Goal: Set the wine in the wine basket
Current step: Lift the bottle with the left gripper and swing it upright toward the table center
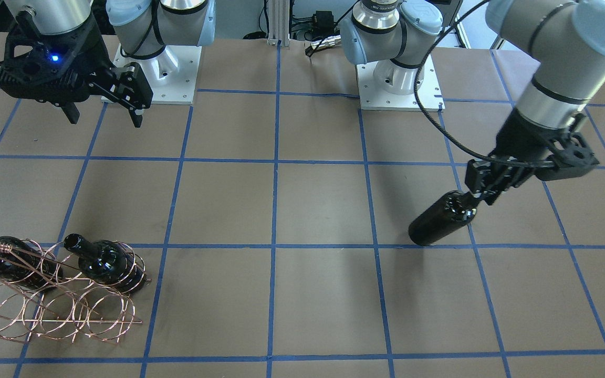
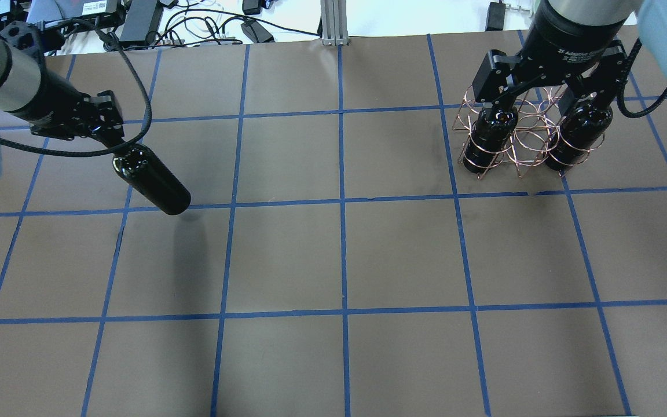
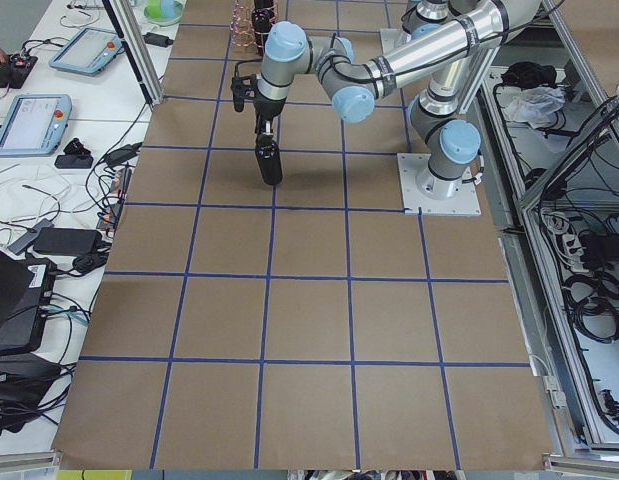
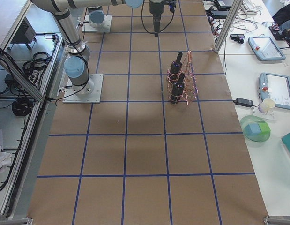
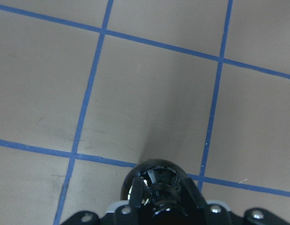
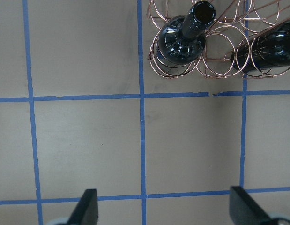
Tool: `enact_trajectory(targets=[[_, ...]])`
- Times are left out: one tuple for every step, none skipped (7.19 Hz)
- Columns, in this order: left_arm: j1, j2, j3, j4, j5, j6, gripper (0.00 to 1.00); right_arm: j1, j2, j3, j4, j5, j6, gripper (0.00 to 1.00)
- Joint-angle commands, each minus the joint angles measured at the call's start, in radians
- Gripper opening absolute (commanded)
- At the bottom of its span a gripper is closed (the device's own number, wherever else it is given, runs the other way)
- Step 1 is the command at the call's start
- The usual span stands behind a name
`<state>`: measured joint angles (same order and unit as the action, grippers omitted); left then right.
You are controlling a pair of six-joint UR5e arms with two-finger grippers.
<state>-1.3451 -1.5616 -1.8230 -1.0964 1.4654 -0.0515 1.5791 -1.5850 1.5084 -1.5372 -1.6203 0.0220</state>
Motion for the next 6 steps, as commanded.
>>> enact_trajectory(targets=[[-0.302,0.02,-0.022,-0.019,0.174,-0.42,0.07,0.001,-0.001,0.001,-0.001,0.002,0.001,1.0],[-0.43,0.015,-0.028,-0.019,0.194,-0.67,0.06,-0.001,0.0,0.0,0.0,-0.001,-0.001,1.0],[-0.547,0.015,-0.028,-0.019,0.246,-0.821,0.06,-0.001,0.0,0.001,0.0,-0.001,-0.001,1.0],[-0.634,0.012,-0.033,-0.022,0.297,-0.906,0.06,0.001,-0.001,0.001,0.0,0.0,-0.001,1.0],[-0.694,0.006,-0.056,-0.025,0.3,-1.056,0.06,0.002,-0.001,0.001,0.002,0.0,0.001,1.0],[-0.724,0.008,-0.064,-0.025,0.332,-1.121,0.06,0.001,-0.001,0.0,0.0,0.0,0.001,1.0]])
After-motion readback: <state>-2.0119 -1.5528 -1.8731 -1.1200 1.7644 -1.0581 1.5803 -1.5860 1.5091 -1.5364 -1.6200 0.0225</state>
